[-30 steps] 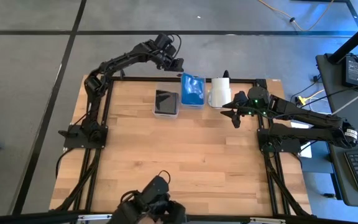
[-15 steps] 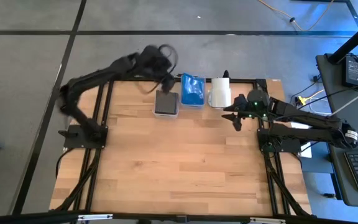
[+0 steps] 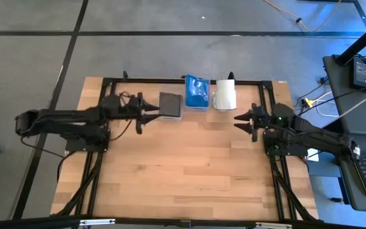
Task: Pick & place jewel cases by type
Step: Return to Home Position
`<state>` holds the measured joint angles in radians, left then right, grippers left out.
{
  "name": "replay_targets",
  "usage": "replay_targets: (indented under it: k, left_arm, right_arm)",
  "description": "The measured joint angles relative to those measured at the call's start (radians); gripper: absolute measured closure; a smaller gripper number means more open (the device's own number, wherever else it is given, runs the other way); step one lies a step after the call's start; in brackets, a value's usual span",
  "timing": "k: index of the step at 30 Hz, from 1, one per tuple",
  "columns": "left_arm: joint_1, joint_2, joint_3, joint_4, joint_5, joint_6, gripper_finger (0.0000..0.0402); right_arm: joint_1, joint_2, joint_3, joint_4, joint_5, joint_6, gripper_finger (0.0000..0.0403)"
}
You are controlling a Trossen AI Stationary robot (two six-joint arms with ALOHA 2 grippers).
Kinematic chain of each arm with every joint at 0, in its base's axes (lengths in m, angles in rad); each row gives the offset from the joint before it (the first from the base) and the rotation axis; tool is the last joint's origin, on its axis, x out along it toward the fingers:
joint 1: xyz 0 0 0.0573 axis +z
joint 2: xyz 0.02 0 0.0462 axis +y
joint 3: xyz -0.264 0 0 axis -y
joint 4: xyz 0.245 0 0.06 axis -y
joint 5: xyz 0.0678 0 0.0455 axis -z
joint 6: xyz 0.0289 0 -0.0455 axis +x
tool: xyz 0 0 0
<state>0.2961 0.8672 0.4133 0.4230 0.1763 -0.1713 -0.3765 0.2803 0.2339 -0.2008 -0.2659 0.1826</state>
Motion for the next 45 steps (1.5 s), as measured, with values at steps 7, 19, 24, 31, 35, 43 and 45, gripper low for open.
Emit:
replay_targets:
  k: [7, 19, 24, 31, 35, 43, 45]
  left_arm:
    - [-0.028, -0.143, -0.265, 0.231, -0.066, -0.053, 0.0241]
    - [-0.032, -0.366, -0.405, 0.222, -0.106, -0.096, 0.024]
    - [-0.032, -0.473, -0.405, 0.14, -0.097, -0.065, 0.0244]
    - [-0.032, -0.678, -0.405, -0.06, -0.104, -0.062, 0.024]
    - [-0.032, -0.806, -0.405, -0.202, -0.152, -0.06, 0.0241]
    - [-0.032, -0.866, -0.405, -0.322, -0.213, -0.043, 0.0243]
    - [-0.032, -0.865, -0.405, -0.356, -0.238, -0.047, 0.0241]
  right_arm:
    - [0.003, -0.146, -0.053, 0.032, 0.002, 0.021, 0.022]
    - [0.003, -0.279, -0.076, -0.025, 0.002, 0.018, 0.022]
    - [0.003, -0.279, -0.076, -0.048, 0.003, -0.004, 0.022]
    - [0.003, -0.279, -0.076, -0.05, 0.011, -0.014, 0.022]
    - [0.003, -0.279, -0.076, -0.056, 0.042, -0.031, 0.022]
    - [0.003, -0.279, -0.076, -0.076, 0.051, -0.03, 0.022]
    - [0.003, -0.279, -0.076, -0.081, 0.058, -0.029, 0.022]
